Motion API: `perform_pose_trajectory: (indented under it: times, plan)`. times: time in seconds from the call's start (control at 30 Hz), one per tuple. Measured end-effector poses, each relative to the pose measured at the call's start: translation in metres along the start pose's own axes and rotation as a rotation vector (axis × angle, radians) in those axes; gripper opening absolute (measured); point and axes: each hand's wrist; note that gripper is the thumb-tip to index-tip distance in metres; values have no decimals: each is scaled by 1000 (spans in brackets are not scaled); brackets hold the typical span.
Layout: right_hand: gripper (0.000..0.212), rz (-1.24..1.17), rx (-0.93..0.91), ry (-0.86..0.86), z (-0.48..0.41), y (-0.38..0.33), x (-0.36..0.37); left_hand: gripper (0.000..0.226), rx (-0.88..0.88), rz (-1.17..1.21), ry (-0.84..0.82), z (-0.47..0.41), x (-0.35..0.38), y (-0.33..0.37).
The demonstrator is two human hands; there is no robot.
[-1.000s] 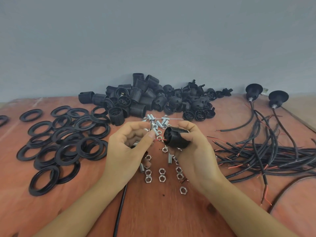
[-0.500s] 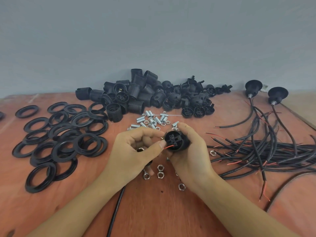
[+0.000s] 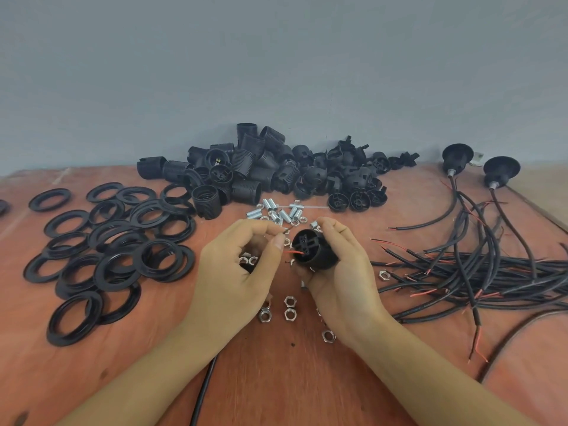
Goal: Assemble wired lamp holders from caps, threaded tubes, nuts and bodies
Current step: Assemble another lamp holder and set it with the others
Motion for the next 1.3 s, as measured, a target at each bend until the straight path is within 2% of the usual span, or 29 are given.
perform_pose_trajectory:
  times: [0.2,0.53,0.83,0.97,1.2,1.3]
  plan:
    - [16,49,-29,6,-1,2,0,12,155,-118,-13,-3,-1,6]
    - [19,89,-96,12,1,2,1,5,140,-132,-59,-3,-1,8]
    - [19,171,-182,-1,1,4,-1,7,145,-160,-54,-4,-2,8]
    - [24,274,-250,-3,1,7,-4,5,156,-174,-68,-5,-2,7]
    - [15,580,-419,-12,4,8,-5,4,173,-221,-93,-7,-6,3]
    - [15,573,-427,-9,5,9,-4,5,142,-180,-76,-6,-5,2]
Point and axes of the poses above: each hand's wrist, its own z-axis away from the middle knuckle, its own x-axis out of the palm, y = z × x, and after that the axes turned 14 degrees about z, right-handed
